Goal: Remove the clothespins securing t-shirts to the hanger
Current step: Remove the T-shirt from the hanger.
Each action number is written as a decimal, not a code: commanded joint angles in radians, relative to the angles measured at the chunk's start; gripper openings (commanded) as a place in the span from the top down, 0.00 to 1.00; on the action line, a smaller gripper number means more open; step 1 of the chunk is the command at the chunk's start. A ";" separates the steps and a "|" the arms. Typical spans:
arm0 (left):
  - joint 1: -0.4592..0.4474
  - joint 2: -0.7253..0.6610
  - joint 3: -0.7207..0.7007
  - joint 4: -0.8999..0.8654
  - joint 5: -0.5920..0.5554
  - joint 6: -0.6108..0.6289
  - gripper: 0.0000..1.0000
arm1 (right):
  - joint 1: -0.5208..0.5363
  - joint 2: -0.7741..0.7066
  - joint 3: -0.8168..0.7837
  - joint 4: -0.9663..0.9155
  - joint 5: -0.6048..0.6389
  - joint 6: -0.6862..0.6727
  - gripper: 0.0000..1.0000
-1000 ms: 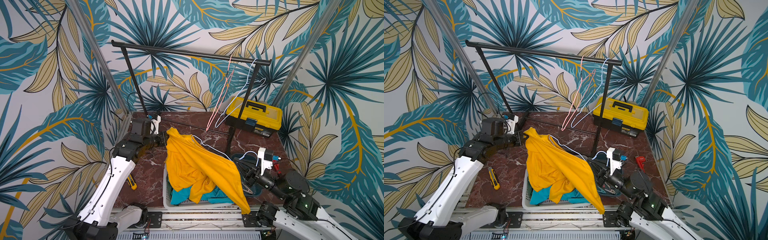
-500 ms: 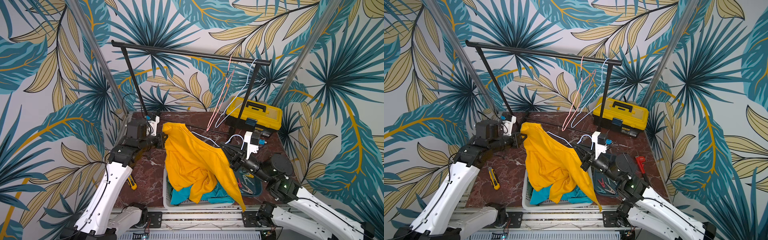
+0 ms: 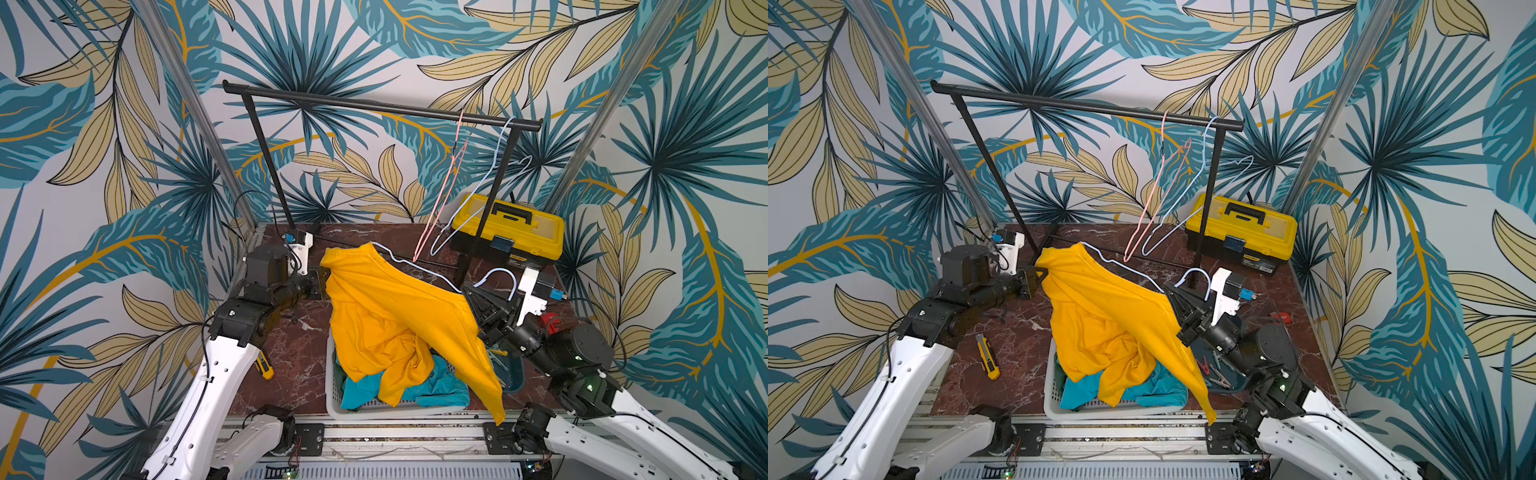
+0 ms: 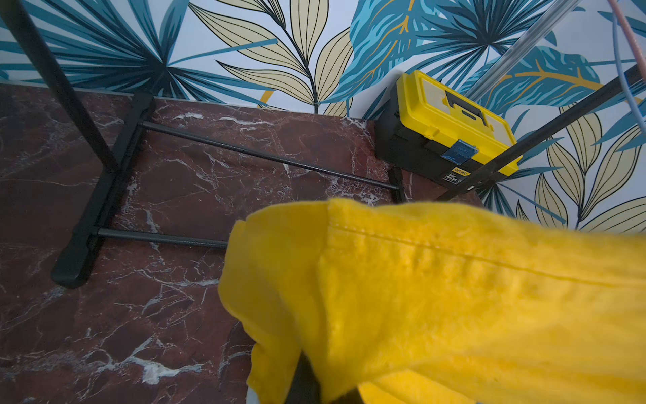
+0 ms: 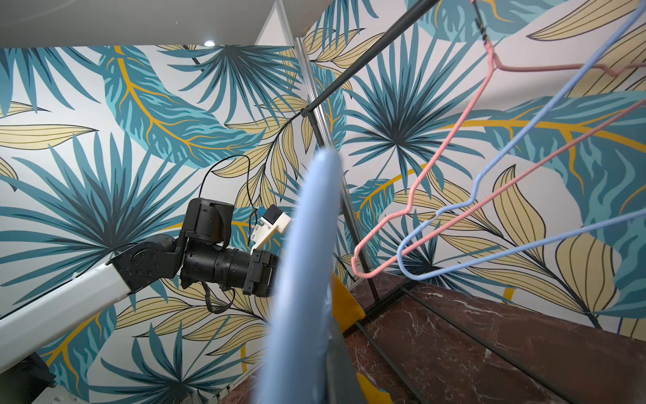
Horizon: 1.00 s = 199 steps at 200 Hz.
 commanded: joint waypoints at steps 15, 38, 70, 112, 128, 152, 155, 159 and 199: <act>0.015 0.000 0.000 0.016 -0.038 0.011 1.00 | 0.000 -0.113 -0.049 0.015 0.104 0.000 1.00; 0.014 -0.001 0.005 0.018 0.024 0.018 1.00 | 0.000 -0.084 -0.047 0.055 0.089 0.012 1.00; 0.015 -0.003 0.008 0.020 0.072 0.012 1.00 | 0.000 0.051 -0.002 0.153 0.033 0.016 1.00; 0.015 -0.026 -0.011 0.020 0.099 0.001 1.00 | 0.001 0.251 0.080 0.300 -0.012 0.006 1.00; 0.016 -0.038 -0.018 0.021 0.105 -0.005 1.00 | 0.000 0.315 0.111 0.348 -0.019 0.006 1.00; 0.015 -0.047 -0.032 0.034 0.126 -0.017 1.00 | 0.000 0.407 0.167 0.407 -0.024 0.006 1.00; 0.014 -0.047 -0.035 0.037 0.130 -0.019 1.00 | 0.000 0.418 0.175 0.414 -0.025 0.007 1.00; 0.014 -0.049 -0.038 0.041 0.137 -0.022 1.00 | 0.000 0.435 0.185 0.422 -0.025 0.008 1.00; 0.014 -0.057 -0.050 0.059 0.166 -0.038 1.00 | 0.000 0.575 0.283 0.512 -0.042 0.030 1.00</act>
